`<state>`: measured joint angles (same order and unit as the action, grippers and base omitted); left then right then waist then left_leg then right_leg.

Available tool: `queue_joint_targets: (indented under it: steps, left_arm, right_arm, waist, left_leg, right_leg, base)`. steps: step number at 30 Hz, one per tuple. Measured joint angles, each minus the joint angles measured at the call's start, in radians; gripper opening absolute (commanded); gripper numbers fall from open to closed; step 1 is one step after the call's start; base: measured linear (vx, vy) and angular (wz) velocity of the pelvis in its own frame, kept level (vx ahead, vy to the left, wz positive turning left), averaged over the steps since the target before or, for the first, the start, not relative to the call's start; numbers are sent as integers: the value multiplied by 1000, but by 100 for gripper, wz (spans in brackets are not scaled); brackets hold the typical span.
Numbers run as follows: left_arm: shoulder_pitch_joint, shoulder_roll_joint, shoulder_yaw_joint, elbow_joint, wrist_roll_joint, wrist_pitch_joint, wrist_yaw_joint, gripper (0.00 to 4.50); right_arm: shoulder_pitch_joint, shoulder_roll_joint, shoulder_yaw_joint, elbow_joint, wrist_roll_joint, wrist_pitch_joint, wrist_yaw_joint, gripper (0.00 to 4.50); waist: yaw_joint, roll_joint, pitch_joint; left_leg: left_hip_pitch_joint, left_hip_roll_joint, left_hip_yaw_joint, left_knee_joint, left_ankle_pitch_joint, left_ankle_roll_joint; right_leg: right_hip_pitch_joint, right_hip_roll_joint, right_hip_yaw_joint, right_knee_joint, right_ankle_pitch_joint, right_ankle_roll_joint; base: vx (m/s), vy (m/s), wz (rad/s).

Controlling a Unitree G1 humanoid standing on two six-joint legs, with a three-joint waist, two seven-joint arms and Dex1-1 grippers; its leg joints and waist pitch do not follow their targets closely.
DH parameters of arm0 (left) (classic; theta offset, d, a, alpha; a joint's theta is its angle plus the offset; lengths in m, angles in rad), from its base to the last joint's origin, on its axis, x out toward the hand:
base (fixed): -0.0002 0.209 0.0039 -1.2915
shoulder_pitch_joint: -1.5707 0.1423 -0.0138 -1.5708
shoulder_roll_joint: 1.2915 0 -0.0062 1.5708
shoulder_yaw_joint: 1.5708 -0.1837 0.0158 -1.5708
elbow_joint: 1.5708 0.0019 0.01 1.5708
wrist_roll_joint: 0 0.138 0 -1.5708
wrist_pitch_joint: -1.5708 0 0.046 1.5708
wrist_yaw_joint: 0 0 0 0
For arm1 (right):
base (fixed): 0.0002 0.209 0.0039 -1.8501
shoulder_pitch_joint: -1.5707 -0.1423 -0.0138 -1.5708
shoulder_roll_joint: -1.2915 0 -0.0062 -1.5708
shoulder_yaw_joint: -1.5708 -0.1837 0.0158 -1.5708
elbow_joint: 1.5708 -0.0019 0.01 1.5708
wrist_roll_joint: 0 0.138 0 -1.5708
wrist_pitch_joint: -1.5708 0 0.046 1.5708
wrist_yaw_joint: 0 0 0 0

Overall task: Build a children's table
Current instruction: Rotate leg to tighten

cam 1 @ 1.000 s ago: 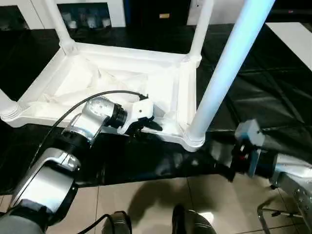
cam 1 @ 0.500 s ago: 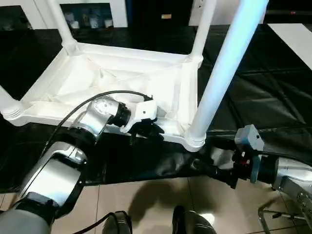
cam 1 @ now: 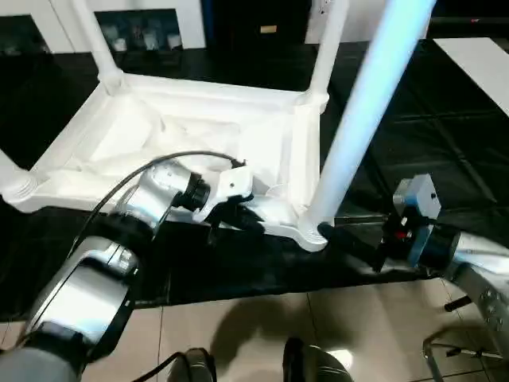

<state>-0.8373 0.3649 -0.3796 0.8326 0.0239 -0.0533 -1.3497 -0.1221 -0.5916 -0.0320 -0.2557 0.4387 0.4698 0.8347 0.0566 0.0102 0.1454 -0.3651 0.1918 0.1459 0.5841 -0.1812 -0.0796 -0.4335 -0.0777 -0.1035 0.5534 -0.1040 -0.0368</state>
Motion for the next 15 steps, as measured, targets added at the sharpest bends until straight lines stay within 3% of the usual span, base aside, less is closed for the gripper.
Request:
queue_joint_targets:
  steps: [6, 11, 15]
  left_arm:
    - [102, 48, 42, -188, -7, 156, 57, 9]
    - [181, 98, 56, -346, -13, 238, 72, 9]
    - [204, 108, 56, -405, -10, 275, 72, 9]
  right_arm:
    - [-29, -1, 8, 36, -10, -19, 16, 450]
    - [-69, -9, 27, 85, -23, -40, 47, 450]
    - [-107, -10, 52, 130, -43, -70, 78, 450]
  waist:
    - [-37, -2, -2]
    - [-63, -2, -2]
    - [-66, -2, -2]
  left_leg:
    - [1, 0, 3, 6, -3, -6]
    - [-2, 6, 0, 8, -3, -6]
    - [-1, 9, 1, 8, -3, -6]
  right_leg:
    - [0, 0, -2, -3, 0, 0]
    - [4, -2, -18, -19, 0, 0]
    - [6, -2, -20, -22, 0, 0]
  base:
    - [0, 0, 0]
    - [0, 0, 0]
    - [0, 0, 0]
